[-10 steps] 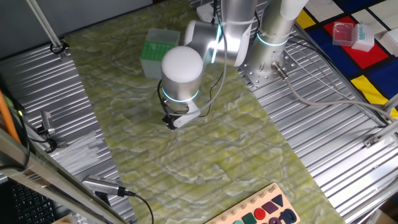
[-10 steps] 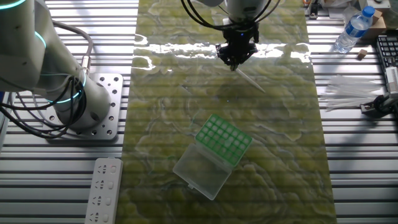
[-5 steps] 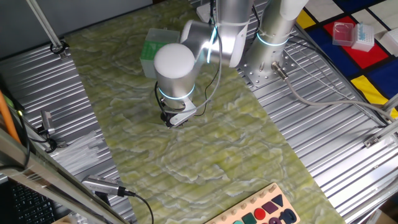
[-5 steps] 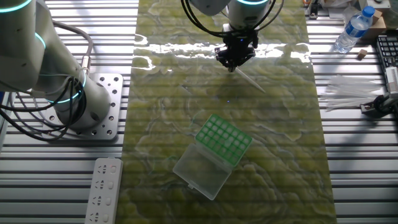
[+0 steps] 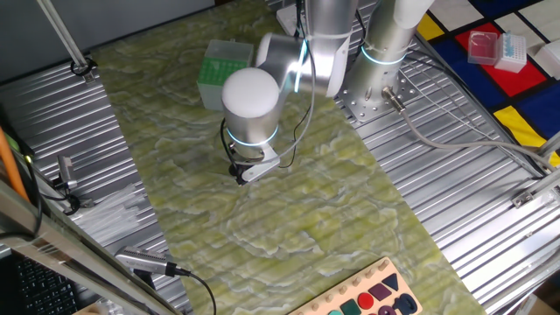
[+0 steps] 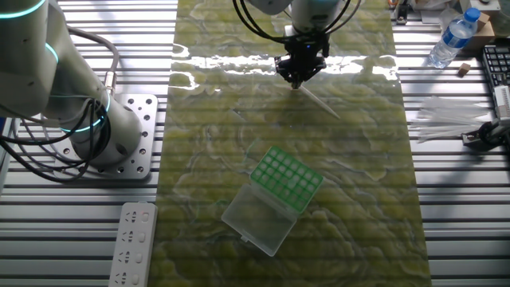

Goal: Insert a large pipette tip into the holder for large pipette tips

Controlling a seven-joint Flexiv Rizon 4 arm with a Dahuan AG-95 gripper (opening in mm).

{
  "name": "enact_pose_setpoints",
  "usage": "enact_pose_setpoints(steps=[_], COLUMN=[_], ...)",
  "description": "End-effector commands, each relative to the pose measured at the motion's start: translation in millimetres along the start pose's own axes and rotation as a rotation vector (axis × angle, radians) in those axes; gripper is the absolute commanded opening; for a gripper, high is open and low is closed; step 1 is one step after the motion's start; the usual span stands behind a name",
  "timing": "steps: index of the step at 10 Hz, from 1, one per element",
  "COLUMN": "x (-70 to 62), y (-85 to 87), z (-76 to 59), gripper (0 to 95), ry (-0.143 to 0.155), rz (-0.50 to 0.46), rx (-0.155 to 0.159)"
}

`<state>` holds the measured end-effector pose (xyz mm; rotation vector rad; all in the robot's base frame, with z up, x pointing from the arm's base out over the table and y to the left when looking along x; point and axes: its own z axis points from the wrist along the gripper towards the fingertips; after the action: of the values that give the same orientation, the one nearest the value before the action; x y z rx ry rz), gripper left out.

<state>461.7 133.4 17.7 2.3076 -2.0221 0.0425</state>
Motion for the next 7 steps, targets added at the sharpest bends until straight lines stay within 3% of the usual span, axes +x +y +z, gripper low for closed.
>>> enact_pose_setpoints(steps=[1,7], x=[-1.0,-4.4], y=[0.2,-1.3], z=[2.0,3.0], gripper=[0.0,0.0], ry=[-0.004,-0.017], rz=[0.007,0.055], rx=[0.004,0.011])
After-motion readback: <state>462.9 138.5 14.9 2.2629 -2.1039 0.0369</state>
